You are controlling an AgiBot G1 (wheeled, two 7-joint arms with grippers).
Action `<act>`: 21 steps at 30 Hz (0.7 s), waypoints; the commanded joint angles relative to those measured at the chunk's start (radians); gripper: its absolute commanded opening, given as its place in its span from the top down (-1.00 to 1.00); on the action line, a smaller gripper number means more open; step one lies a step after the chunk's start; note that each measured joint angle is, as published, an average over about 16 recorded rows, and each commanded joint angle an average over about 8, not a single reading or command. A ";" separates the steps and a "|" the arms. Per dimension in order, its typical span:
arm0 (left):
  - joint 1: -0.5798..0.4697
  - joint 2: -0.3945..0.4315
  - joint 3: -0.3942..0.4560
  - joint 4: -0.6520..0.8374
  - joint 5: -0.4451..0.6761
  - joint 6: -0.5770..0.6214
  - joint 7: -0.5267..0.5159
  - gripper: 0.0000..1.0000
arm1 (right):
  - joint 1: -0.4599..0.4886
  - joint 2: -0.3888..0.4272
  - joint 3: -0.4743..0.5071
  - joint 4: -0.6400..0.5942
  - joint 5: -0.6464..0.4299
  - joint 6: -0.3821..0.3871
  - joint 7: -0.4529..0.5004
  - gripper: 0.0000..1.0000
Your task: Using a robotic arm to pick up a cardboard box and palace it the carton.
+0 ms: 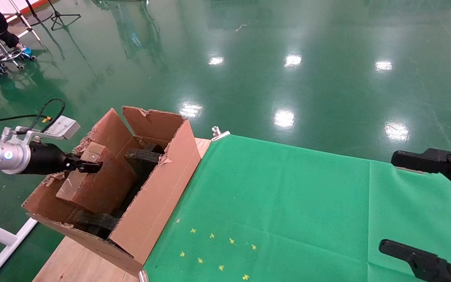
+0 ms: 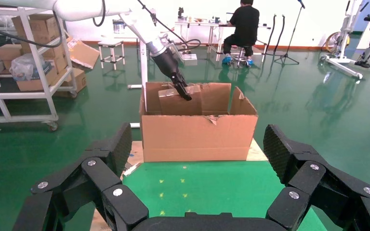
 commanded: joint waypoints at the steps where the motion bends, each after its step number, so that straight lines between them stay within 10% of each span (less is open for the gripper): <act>1: 0.001 -0.002 0.000 -0.005 0.000 0.003 -0.001 -1.00 | 0.000 0.000 0.000 0.000 0.000 0.000 0.000 -1.00; 21: -0.066 -0.042 -0.072 -0.141 -0.134 0.131 0.075 -1.00 | 0.000 0.000 0.000 0.000 0.000 0.000 0.000 -1.00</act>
